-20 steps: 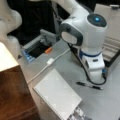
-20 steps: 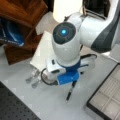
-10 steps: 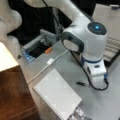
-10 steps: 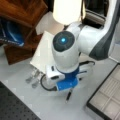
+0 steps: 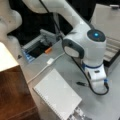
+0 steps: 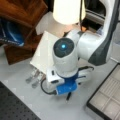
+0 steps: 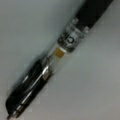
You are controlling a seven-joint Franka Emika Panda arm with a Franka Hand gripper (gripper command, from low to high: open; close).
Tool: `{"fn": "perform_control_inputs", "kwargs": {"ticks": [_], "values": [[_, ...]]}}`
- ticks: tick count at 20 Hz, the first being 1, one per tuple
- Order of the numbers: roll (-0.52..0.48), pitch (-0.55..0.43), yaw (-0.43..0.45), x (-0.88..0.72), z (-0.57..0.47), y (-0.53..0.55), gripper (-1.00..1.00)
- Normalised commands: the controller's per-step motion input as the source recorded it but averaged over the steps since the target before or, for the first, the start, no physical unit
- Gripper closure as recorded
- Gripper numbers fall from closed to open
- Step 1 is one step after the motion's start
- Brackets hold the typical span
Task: Open the box. Pick up the pen. Place the pen in the box. Pick up the book. Place the book on the shelf.
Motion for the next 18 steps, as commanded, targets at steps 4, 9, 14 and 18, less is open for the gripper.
{"fn": "perform_control_inputs", "kwargs": {"ticks": [4, 9, 14, 18], "values": [[-0.073, -0.157, -0.049, -0.12, -0.18, -0.02, -1.0], [-0.047, -0.146, -0.026, -0.09, -0.23, 0.0, -1.0], [-0.036, -0.175, -0.007, -0.07, -0.17, 0.02, -1.0], [-0.044, -0.163, 0.0, -0.1, -0.09, 0.0, 1.0]]}}
